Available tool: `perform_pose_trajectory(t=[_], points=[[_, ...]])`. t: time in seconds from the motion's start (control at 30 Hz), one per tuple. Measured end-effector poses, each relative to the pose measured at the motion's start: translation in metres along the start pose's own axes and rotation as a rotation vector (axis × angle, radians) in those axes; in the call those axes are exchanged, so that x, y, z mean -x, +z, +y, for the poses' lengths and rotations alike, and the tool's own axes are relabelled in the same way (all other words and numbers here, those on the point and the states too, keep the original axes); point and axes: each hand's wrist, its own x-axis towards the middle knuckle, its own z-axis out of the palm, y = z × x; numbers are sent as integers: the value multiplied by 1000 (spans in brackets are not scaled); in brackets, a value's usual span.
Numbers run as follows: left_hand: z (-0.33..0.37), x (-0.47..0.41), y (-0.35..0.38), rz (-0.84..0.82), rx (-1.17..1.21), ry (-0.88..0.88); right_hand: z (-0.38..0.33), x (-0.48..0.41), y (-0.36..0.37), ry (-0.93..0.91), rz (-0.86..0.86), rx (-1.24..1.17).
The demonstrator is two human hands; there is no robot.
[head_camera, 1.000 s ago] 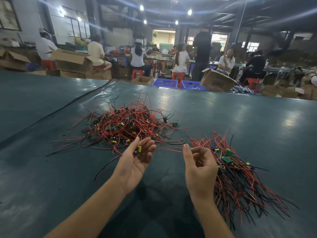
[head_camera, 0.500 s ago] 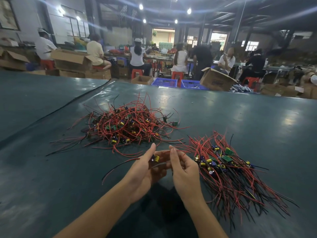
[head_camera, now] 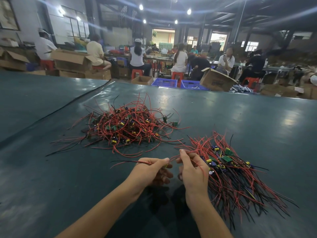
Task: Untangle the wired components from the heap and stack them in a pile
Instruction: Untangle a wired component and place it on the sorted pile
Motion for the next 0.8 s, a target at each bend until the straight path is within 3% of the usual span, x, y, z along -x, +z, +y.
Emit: perform_pose_trajectory(t=[0.17, 0.43, 0.63, 0.8], points=[[1, 1, 0, -18, -11, 3, -2, -1, -3, -25, -27, -19], [3, 4, 4, 0, 19, 53, 1, 8, 4, -18, -289, 122], [3, 5, 4, -51, 79, -11, -8, 11, 5, 172, -268, -24], [3, 7, 5, -58, 58, -40, -4, 9, 6, 133, -197, 99]])
